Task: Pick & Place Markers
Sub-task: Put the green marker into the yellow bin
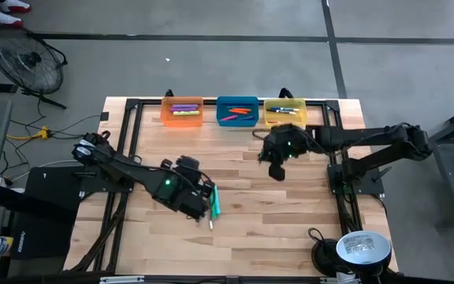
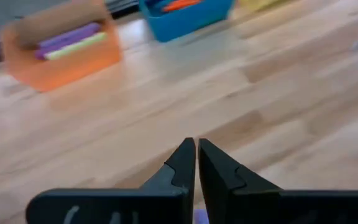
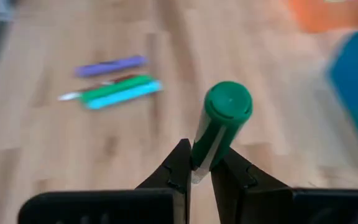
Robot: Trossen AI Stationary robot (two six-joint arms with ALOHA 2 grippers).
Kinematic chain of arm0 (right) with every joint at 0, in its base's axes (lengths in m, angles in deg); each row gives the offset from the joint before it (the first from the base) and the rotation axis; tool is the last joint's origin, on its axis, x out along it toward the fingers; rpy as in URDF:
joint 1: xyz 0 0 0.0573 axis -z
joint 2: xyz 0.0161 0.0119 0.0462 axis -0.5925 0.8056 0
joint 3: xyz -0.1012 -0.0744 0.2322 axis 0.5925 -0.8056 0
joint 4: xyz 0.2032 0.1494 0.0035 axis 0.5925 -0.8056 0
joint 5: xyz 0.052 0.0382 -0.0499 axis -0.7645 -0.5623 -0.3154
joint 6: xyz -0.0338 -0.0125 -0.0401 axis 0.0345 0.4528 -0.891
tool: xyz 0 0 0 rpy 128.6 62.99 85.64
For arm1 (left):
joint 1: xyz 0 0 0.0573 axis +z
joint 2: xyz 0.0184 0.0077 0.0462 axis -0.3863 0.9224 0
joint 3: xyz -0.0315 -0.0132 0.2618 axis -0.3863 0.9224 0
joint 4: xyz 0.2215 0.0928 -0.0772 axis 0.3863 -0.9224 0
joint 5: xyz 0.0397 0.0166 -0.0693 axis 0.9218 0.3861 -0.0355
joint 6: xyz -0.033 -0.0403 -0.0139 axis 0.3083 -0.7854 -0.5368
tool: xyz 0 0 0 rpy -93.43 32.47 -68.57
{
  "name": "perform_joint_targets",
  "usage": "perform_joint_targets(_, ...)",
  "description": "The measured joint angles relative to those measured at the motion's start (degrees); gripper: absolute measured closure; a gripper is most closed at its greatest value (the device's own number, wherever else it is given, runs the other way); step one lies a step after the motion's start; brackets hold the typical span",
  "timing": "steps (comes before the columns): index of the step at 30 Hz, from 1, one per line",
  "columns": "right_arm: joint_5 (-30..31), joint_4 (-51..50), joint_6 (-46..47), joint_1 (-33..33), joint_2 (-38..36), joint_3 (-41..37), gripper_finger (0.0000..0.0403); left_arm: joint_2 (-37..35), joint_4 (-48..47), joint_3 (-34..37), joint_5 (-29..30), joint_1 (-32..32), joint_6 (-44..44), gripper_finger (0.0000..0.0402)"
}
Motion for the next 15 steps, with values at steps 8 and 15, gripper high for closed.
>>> perform_joint_targets(8,5.12,-12.30,-4.67,10.66,4.25,8.35,0.0374,-6.85,-1.68,9.12,1.29,1.78,1.88,0.0385)
perform_joint_targets(15,11.18,-24.11,-6.43,18.61,11.91,15.69,0.0374,-17.84,0.03,22.02,3.66,3.15,2.11,0.0385)
